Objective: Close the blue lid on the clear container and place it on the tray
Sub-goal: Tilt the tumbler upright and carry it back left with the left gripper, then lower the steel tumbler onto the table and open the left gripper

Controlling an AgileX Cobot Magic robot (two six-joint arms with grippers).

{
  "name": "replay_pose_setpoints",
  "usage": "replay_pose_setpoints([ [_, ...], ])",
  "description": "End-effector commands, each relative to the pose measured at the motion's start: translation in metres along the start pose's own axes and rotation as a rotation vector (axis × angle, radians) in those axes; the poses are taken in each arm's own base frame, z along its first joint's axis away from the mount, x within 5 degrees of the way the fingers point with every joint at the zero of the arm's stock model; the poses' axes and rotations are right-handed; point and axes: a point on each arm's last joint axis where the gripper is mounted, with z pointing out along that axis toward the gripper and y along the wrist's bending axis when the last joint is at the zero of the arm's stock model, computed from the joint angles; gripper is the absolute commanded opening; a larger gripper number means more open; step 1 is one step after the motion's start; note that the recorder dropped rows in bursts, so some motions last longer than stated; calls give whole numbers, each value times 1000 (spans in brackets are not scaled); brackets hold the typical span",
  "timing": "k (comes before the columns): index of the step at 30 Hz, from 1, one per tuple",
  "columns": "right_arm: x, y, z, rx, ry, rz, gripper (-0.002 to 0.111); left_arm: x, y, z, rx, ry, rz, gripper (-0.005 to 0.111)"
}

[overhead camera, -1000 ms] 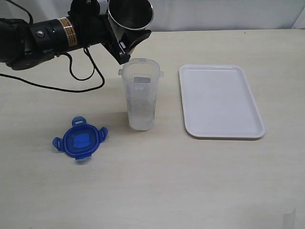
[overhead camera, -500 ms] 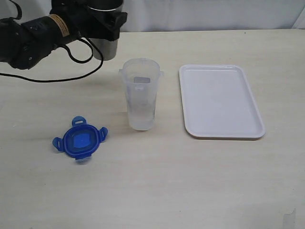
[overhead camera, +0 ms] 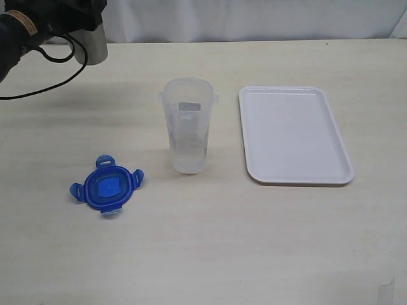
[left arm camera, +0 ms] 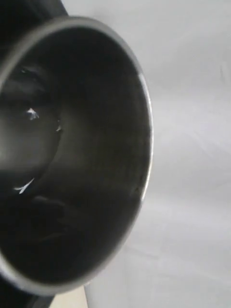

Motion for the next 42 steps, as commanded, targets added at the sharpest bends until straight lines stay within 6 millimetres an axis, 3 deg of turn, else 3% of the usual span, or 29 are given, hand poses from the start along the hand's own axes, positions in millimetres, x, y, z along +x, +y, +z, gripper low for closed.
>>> replay_pose_setpoints([
  [1, 0, 0, 0, 0, -5, 11, 4, -16, 18, -5, -29, -109, 84, 0],
  [9, 0, 0, 0, 0, -5, 11, 4, -22, 66, -19, -158, -144, 79, 0],
  [15, 0, 0, 0, 0, -5, 11, 4, -11, 91, -20, -217, -176, 41, 0],
  [20, 0, 0, 0, 0, -5, 11, 4, 4, 96, -6, -192, -127, 68, 0],
  [25, 0, 0, 0, 0, -5, 11, 4, 18, 101, 8, -169, -130, -23, 0],
  [30, 0, 0, 0, 0, -5, 11, 4, 24, 91, 17, -110, -131, -17, 0],
  [42, 0, 0, 0, 0, -5, 11, 4, 36, 36, 50, 59, -132, 22, 0],
])
